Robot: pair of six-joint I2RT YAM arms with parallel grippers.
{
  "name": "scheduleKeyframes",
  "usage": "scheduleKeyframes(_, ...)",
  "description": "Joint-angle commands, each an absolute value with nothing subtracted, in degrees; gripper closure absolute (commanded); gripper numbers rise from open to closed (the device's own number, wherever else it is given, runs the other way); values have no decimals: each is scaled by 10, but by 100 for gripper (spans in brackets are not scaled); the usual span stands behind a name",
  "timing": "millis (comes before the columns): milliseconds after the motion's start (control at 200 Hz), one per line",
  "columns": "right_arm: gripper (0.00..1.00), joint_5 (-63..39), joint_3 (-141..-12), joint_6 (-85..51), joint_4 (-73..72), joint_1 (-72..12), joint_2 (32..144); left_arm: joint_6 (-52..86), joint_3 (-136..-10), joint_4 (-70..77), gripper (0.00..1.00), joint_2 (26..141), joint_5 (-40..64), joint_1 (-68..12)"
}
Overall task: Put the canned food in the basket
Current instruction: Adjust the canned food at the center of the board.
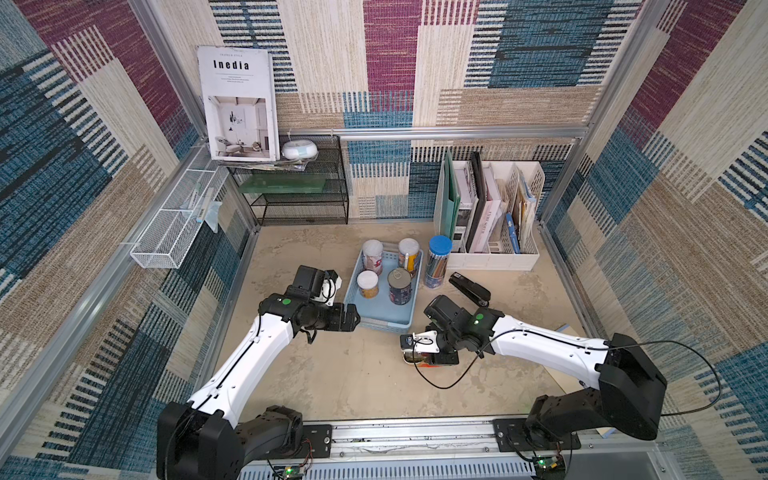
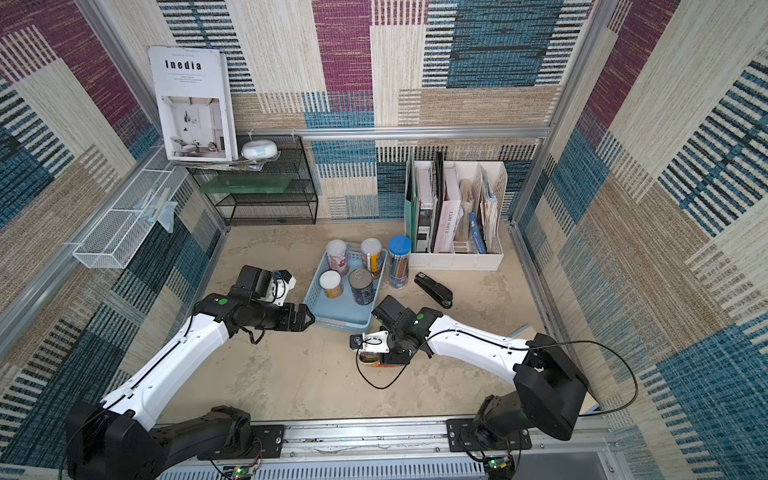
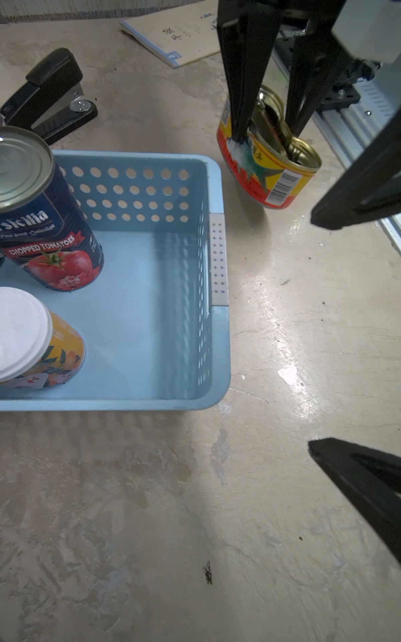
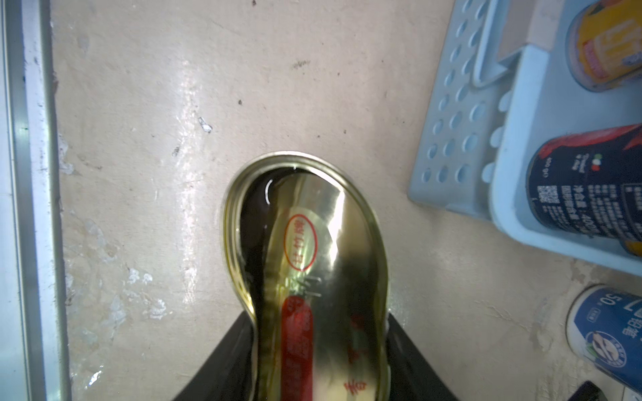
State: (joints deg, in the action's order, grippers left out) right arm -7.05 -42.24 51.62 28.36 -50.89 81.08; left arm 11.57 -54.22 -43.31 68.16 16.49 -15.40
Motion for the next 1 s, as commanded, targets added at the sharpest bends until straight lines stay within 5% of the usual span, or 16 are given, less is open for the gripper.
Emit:
scheduleKeyframes(0,5,-55,-429,498,274,-509,811,110,-546,-424,1,683,175,-153)
scheduleKeyframes(295,24,-44,-438,468,279,-515,807,108,-548,-424,1,683,178,-151)
scheduleKeyframes(551,30,-51,-433,454,275,-515,823,107,-548,-424,1,683,178,-149)
scheduleKeyframes(741,49,-41,-461,429,277,-517,822,107,-548,-424,1,683,178,-149)
scheduleKeyframes(997,52,-49,-517,407,308,-522,812,107,-548,-425,1,682,178,-148)
